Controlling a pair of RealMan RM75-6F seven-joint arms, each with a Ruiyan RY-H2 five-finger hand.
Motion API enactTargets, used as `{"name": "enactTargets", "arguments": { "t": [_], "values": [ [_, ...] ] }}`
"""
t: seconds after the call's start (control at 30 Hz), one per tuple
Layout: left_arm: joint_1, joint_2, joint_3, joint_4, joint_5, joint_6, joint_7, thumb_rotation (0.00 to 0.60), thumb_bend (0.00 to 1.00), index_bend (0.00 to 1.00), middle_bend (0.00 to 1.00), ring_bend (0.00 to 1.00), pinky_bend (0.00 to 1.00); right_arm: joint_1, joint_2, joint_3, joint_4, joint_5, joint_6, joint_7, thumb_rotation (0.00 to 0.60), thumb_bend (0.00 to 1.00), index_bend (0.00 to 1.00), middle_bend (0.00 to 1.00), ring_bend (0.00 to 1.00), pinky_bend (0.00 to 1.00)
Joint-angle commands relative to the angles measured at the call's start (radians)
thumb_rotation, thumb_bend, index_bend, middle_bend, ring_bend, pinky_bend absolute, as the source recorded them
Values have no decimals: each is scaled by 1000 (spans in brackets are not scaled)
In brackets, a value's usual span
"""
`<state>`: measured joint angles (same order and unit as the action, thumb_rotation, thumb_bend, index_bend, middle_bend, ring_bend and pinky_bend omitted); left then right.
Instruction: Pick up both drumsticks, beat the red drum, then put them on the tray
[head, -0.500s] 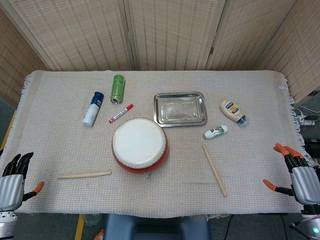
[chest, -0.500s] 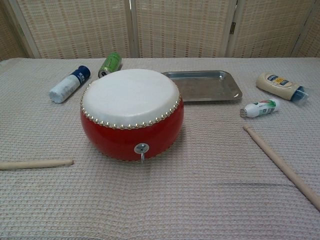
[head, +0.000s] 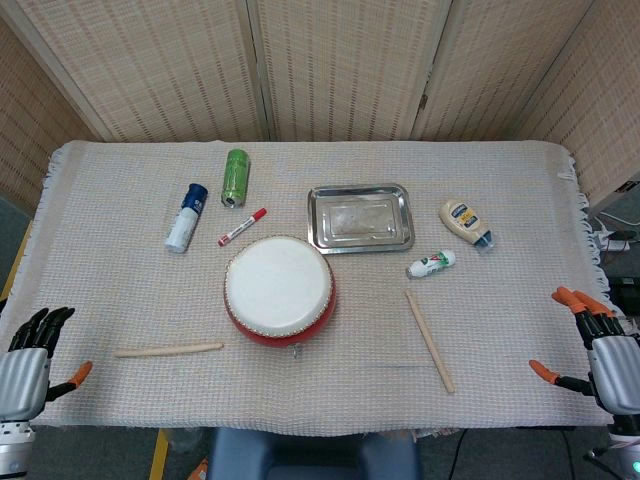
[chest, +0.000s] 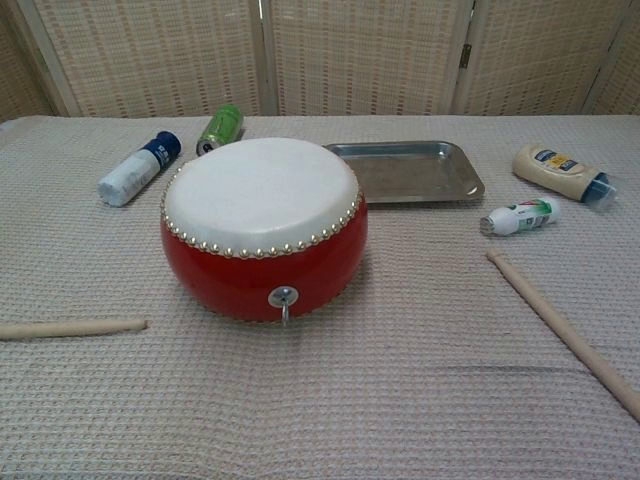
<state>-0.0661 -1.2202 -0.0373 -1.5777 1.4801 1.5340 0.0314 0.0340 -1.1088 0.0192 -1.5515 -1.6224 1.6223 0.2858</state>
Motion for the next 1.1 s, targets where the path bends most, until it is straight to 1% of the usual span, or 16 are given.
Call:
{"name": "enactTargets", "arguments": {
  "t": [0.03,0.2,0.33,0.43,0.57,0.67,0.87,1.1],
  "values": [
    [-31,-5,8,2,34,-43,-42,600,304,201,165,94,175,5,2,3,2,-3,-5,6,543,31,75,174,22,153],
    [-96,-21,28,-8,74,-149,-40,600,331,272,193,107,185,17,5,10,6,-10,-14,18,543,31,75,174,22,153],
    [-147,-67,22,-5,65,-231,-20,600,330,300,207,116,185,27,6,13,12,-7,-30,31,541,31,75,174,22,152],
    [-182,-109,10,5,29,-296,-2,600,339,335,220,122,185,33,6,16,15,-4,-38,36,541,31,75,173,22,152],
    [-226,-164,-13,22,-45,-382,29,600,365,368,222,123,185,39,7,19,17,-1,-48,41,542,31,75,174,22,153],
    [-249,-194,-27,26,-100,-427,58,600,382,384,218,123,180,40,5,20,19,6,-52,48,541,31,75,173,22,153],
    [-270,-237,-36,46,-185,-463,146,600,383,404,211,123,172,39,4,21,26,14,-54,61,542,31,75,173,22,153],
    [-272,-274,-39,74,-243,-462,176,600,382,410,211,123,172,40,2,22,31,17,-59,69,540,31,75,173,22,153]
  ]
}}
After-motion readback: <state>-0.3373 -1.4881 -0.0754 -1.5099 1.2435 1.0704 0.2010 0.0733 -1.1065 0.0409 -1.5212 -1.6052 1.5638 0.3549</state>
